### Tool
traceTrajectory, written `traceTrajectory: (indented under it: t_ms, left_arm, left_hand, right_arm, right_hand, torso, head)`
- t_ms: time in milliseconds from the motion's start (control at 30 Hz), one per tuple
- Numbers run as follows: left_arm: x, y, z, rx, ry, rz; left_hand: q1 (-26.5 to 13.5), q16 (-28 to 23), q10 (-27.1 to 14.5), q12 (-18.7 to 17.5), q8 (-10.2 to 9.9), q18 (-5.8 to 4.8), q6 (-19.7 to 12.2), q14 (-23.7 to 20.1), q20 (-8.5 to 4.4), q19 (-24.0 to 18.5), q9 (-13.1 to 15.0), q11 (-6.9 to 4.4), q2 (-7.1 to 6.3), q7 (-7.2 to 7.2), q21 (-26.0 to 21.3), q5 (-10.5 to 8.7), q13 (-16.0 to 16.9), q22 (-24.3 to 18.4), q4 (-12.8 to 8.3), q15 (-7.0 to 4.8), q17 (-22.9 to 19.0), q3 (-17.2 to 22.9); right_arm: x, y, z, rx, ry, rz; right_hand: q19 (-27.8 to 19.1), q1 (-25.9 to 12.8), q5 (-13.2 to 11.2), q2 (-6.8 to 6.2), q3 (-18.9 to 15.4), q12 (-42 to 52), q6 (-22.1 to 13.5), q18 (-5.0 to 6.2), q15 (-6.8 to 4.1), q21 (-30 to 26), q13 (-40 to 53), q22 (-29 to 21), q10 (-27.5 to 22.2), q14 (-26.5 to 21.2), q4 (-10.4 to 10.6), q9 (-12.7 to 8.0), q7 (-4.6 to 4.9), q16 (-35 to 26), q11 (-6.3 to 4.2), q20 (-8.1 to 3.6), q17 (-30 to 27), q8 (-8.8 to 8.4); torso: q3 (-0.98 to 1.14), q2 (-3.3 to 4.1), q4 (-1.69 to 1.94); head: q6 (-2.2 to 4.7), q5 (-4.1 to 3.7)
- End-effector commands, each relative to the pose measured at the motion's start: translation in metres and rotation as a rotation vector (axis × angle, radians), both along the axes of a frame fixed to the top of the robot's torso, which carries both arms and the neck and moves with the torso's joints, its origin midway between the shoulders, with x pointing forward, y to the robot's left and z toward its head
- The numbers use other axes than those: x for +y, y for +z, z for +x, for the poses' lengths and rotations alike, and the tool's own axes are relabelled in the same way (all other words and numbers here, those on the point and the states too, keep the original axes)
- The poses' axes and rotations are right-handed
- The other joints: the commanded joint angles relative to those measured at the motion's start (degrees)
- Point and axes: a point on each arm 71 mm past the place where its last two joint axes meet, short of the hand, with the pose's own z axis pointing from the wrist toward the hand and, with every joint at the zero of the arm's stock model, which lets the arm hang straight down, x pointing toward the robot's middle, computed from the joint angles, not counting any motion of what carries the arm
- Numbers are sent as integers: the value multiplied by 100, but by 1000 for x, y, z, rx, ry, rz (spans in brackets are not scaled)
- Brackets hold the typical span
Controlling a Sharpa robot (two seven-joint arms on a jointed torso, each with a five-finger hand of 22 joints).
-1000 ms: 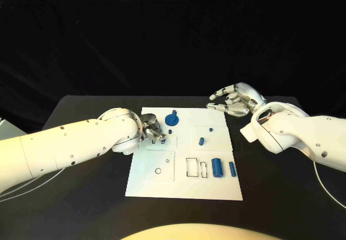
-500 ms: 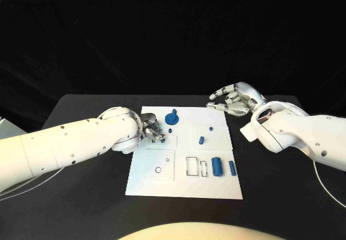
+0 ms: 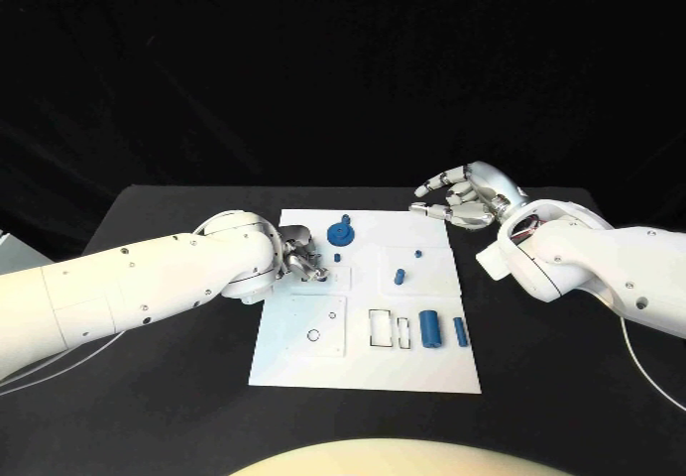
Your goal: Assemble the parts on the task board
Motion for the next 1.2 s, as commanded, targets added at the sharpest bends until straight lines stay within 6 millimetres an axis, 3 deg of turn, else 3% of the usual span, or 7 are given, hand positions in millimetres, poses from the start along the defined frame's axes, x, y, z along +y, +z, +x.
traceTrajectory:
  t_ms: [33,633,1200]
  left_arm:
    - [-1,-2,-1,19,-19,22]
    - [-4,-5,0,41,-24,26]
    - [-8,-7,2,72,-27,22]
  left_hand:
    - [-7,26,44,13,17,-70,34,459,-16,43,-4,-3,35,-23,29,32,-6,5,-1225,-25,968,1249]
    - [-23,27,52,12,14,-70,42,460,-17,44,0,-3,26,-24,30,32,-3,6,-1232,-26,971,1263]
    - [-316,63,266,180,1,-99,227,488,-20,140,38,-64,6,-107,71,-20,280,132,-1172,-69,1060,1126]
  right_arm:
    - [1,-1,-1,5,16,-3]
    - [2,-2,-1,7,17,-3]
    - [3,-3,-1,10,20,-3]
  right_hand:
    - [285,-12,32,50,-30,-25,-31,118,16,-24,916,1079,8,491,-10,0,8,-16,37,34,1056,22]
    - [285,-21,40,58,-33,-23,-32,118,16,-25,918,1079,10,491,-9,-1,8,-17,37,34,1055,23]
    - [285,-21,40,58,-33,-23,-32,118,16,-25,918,1079,10,491,-9,-1,8,-17,37,34,1055,23]
  torso:
    - [0,0,0]
    - [7,3,-6]
    - [7,-1,-4]
  head:
    - [-5,-3]
    - [-38,-9]
    - [-79,-28]
